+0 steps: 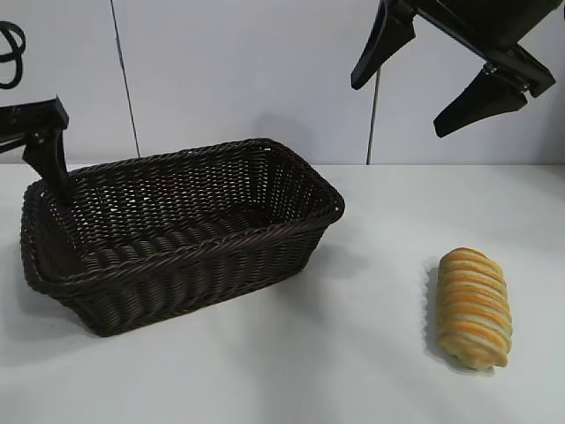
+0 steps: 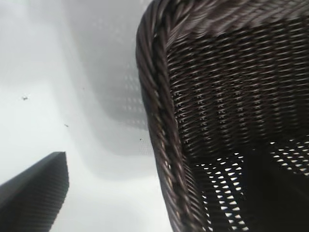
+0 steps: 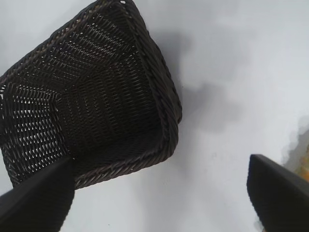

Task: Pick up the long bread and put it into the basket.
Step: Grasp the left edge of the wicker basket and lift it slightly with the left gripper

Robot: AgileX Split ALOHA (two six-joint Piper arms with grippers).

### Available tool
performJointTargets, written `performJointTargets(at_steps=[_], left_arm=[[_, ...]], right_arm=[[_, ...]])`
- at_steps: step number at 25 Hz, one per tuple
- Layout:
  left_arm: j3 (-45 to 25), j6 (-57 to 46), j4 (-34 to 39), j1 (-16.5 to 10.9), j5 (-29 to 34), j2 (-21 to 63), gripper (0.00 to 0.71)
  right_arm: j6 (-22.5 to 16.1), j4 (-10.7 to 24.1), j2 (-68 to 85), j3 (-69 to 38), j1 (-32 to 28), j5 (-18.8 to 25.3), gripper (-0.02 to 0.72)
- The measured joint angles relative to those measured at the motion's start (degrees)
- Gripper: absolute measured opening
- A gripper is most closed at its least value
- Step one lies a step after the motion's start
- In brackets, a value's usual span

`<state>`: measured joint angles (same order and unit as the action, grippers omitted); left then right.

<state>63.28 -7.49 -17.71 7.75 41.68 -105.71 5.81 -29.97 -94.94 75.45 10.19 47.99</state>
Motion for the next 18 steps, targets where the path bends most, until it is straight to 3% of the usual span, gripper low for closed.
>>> performJointTargets(at_steps=[8, 10, 18], left_arm=[[0.0, 0.1, -0.4, 0.0, -2.7, -2.8, 0.690], [0.0, 0.2, -0.5, 0.0, -2.9, -3.1, 0.652], [0.0, 0.2, -1.6, 0.1, -3.3, -3.3, 0.164]], right_arm=[[0.0, 0.8, 0.0, 0.0, 0.0, 0.0, 0.695], [0.0, 0.9, 0.0, 0.0, 0.0, 0.0, 0.695], [0.0, 1.0, 0.0, 0.0, 0.0, 0.0, 0.695]])
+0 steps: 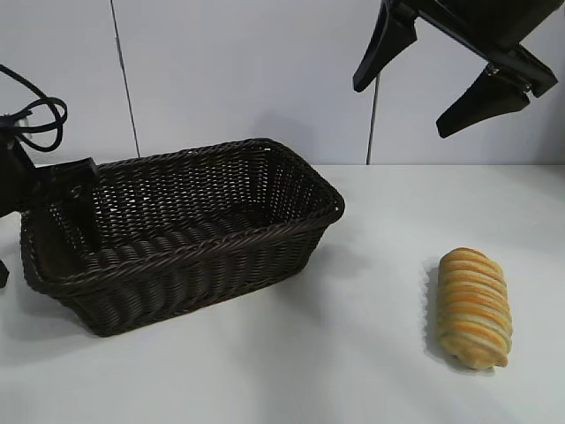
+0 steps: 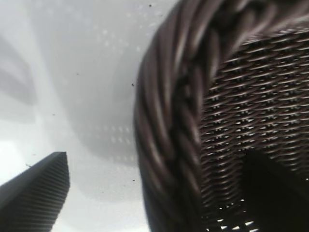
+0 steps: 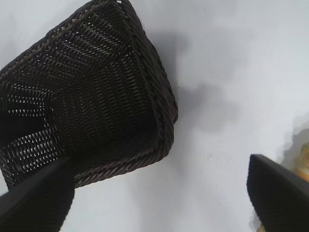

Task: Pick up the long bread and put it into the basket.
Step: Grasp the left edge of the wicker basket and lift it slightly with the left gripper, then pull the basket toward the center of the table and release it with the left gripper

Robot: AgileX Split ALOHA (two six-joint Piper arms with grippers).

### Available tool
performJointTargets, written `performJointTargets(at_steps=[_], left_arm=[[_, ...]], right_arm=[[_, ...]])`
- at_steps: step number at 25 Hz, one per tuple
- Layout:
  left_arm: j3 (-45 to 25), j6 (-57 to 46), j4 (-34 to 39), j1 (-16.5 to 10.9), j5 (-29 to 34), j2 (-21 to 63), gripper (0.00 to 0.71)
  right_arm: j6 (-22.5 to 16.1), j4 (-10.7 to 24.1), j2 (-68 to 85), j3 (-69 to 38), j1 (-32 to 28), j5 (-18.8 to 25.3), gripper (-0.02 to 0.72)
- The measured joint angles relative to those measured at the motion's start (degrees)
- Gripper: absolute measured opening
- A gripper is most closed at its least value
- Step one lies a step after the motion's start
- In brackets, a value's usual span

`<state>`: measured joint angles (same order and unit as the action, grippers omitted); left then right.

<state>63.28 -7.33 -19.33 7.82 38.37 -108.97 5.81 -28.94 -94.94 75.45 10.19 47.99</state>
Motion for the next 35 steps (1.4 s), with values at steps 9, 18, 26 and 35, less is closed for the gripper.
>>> performJointTargets(at_steps=[9, 18, 26, 35], left_arm=[[4.2, 1.4, -1.0, 0.0, 3.8, -0.1, 0.101], [16.4, 10.3, -5.5, 0.2, 17.0, -0.7, 0.101], [19.1, 10.7, -4.1, 5.9, 16.4, -1.7, 0.101], [19.1, 10.8, -2.9, 7.3, 12.4, -6.7, 0.101]], right_arm=[[0.0, 0.2, 0.0, 0.0, 0.0, 0.0, 0.695], [0.0, 0.2, 0.0, 0.0, 0.0, 0.0, 0.695], [0.0, 0.2, 0.0, 0.0, 0.0, 0.1, 0.695], [0.0, 0.2, 0.0, 0.0, 0.0, 0.2, 0.695]])
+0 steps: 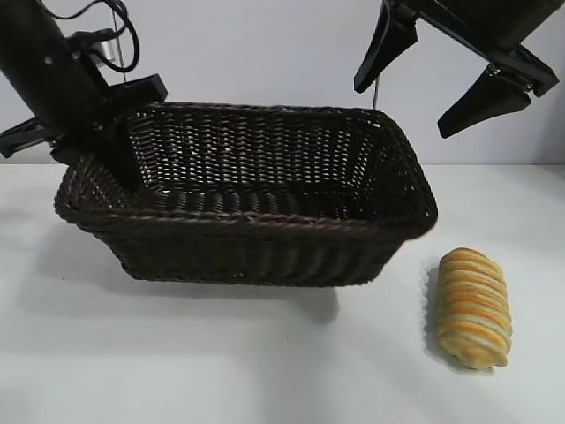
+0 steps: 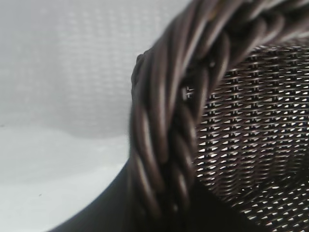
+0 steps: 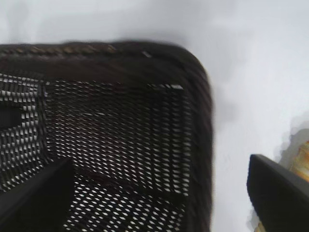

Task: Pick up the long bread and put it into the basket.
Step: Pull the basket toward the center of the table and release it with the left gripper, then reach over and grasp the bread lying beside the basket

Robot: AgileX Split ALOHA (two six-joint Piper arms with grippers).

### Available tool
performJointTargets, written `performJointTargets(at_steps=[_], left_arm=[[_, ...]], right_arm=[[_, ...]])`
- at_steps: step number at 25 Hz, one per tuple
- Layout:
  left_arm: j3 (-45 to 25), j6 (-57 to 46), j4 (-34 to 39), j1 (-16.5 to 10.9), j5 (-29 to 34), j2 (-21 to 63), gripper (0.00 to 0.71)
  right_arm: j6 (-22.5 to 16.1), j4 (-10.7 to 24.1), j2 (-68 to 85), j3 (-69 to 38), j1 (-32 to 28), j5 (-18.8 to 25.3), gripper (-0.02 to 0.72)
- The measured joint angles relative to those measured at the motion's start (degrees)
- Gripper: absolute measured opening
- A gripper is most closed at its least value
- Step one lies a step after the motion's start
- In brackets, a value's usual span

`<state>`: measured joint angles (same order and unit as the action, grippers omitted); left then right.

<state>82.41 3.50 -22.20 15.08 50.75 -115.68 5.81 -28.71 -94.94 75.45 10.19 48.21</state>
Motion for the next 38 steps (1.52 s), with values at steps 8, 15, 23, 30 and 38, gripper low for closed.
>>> performJointTargets(at_steps=[8, 15, 23, 30, 38], left_arm=[[0.0, -0.1, -0.2, 0.0, -0.2, -2.5, 0.132], [0.0, -0.5, -0.9, 0.0, 0.1, -1.6, 0.638], [7.4, -6.1, 9.2, -0.1, 6.3, 3.7, 0.692], [22.4, -7.8, 18.6, -2.2, 15.6, 4.0, 0.694], [26.6, -6.2, 20.0, -15.6, 20.0, 4.2, 0.694]], right_arm=[[0.0, 0.1, 0.0, 0.0, 0.0, 0.0, 0.695], [0.0, 0.1, 0.0, 0.0, 0.0, 0.0, 0.695], [0.0, 0.2, 0.0, 0.0, 0.0, 0.0, 0.695], [0.0, 0.4, 0.0, 0.0, 0.0, 0.0, 0.695], [0.0, 0.6, 0.0, 0.0, 0.0, 0.1, 0.695]])
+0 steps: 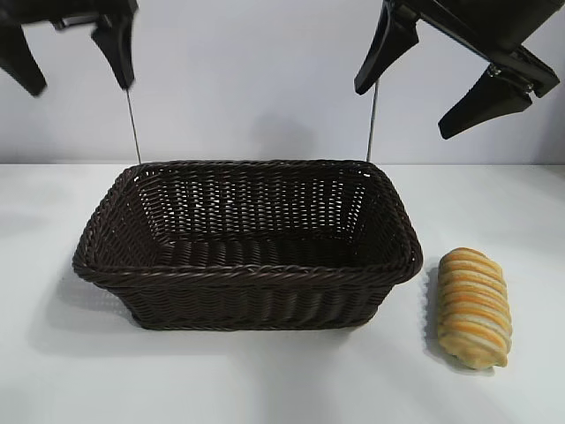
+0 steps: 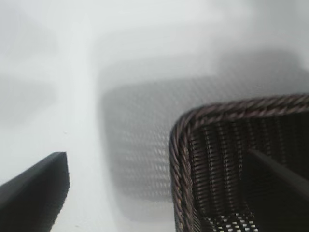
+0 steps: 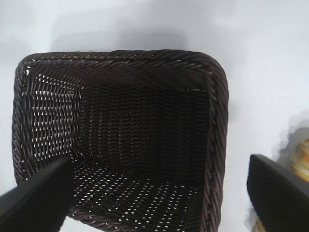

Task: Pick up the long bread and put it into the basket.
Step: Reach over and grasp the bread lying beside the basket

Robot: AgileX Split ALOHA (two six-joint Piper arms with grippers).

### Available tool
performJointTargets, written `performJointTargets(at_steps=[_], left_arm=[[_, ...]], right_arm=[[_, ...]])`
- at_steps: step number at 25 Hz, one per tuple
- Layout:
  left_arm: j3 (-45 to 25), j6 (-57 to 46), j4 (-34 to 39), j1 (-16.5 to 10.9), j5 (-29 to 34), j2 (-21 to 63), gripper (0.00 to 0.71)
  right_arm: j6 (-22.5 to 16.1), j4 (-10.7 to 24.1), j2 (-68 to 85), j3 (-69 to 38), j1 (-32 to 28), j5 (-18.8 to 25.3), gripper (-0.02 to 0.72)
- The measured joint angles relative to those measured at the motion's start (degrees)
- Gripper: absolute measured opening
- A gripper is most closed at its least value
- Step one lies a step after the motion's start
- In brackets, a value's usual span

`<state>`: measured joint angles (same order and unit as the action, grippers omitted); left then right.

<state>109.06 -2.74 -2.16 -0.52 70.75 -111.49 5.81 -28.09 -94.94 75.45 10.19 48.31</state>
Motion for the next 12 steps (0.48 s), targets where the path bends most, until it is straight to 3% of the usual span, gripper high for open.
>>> performJointTargets(at_steps=[8, 12], left_arm=[[0.0, 3.2, 2.2, -14.4, 0.1, 2.3, 0.694], [0.0, 4.4, -0.3, -18.6, 0.2, 6.5, 0.694]], right_arm=[[0.0, 0.4, 0.0, 0.0, 0.0, 0.2, 0.695], [0.0, 0.7, 0.0, 0.0, 0.0, 0.4, 0.695]])
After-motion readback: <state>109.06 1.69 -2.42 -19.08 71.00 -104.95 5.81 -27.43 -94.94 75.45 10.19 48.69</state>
